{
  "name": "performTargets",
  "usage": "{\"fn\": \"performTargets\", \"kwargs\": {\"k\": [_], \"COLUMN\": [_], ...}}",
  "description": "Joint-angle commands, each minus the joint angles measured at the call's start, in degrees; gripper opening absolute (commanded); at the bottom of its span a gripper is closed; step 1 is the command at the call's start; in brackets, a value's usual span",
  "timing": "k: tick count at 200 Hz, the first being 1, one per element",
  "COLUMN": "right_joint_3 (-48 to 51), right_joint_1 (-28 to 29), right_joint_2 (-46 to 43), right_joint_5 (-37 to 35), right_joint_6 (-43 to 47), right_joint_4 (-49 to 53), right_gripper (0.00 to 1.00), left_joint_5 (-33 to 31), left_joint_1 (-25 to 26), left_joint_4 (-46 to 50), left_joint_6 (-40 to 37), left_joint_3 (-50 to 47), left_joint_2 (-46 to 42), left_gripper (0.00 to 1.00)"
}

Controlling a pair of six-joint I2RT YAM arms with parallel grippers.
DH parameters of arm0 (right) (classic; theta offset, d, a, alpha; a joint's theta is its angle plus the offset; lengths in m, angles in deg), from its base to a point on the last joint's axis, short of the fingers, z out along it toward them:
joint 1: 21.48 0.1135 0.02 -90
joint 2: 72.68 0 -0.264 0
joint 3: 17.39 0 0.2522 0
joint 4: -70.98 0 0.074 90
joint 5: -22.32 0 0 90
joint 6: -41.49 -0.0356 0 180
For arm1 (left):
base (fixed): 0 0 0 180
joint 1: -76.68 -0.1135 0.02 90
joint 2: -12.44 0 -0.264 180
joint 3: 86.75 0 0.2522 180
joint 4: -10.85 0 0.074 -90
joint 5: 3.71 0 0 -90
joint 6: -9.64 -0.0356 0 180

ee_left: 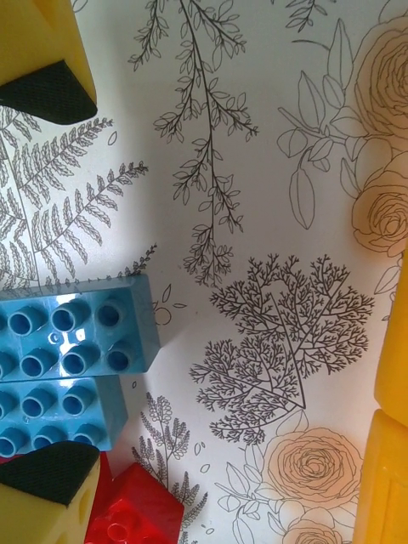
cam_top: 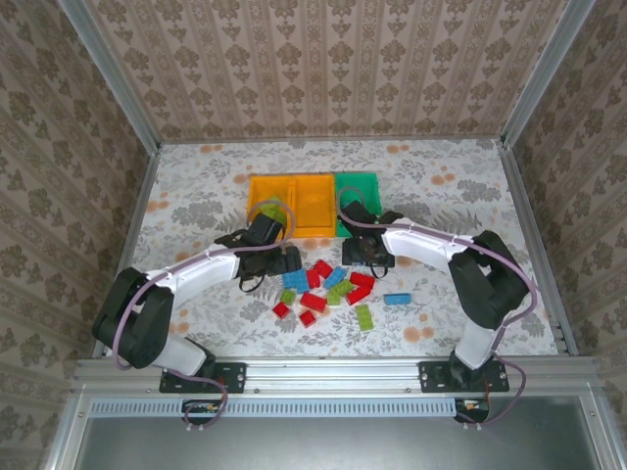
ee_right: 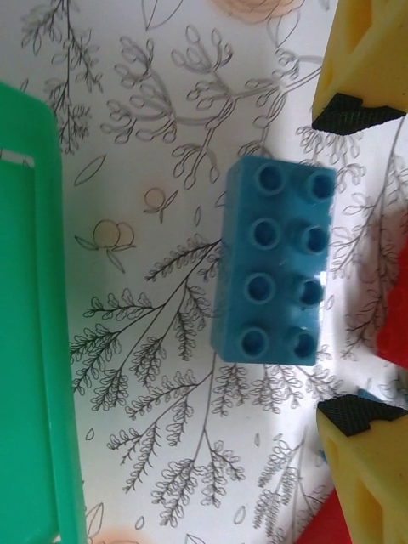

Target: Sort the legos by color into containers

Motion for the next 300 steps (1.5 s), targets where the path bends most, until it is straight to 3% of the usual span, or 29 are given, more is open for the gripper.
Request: {"fn": "performTargets", "kwargs": {"k": [1,66,104,173,261,300], "right_joint_3": [-2.7,-3.9,-2.8,-2.7,-17.2,-20.4], "right_joint_1": [0.0,-0.3,-0.6,-2.1,-6.5,-7.0], "right_joint_2": [2.9,6.5,3.9,-9.6,4.9,7.8], "right_joint_5": [-1.7,-2.4,-3.7,-4.1,-4.3,-4.8], "right_joint_6": [-0.4,-0.6,-0.8,2.6,5.3,4.0], "right_joint_4": [3.2,3.6,2.8,-4.3,-3.6,-1.7], "right_gripper": [0.83,0.68,0.5,0.54,0.56,0.64], "left_joint_5": [-1.9,-2.8,-3.1,-3.4,-1.3,-1.8], "left_joint_1": [0.3,0.2,0.2,0.2,0.4,0.5], "left_joint_4": [0.8,1.3,1.3,1.0,0.9,1.5], "left_joint_6": [0.3,-0.3,-0.5,-0.3,0.2,0.1], "left_joint_3": [0.7,0.5,0.4,0.2,0.0,-0.1], "left_joint_2": [-0.8,-1.5,-1.7,-1.7,-1.6,-1.8], "left_gripper": [0.99,1.0,1.0,1.0,1.0,1.0]}}
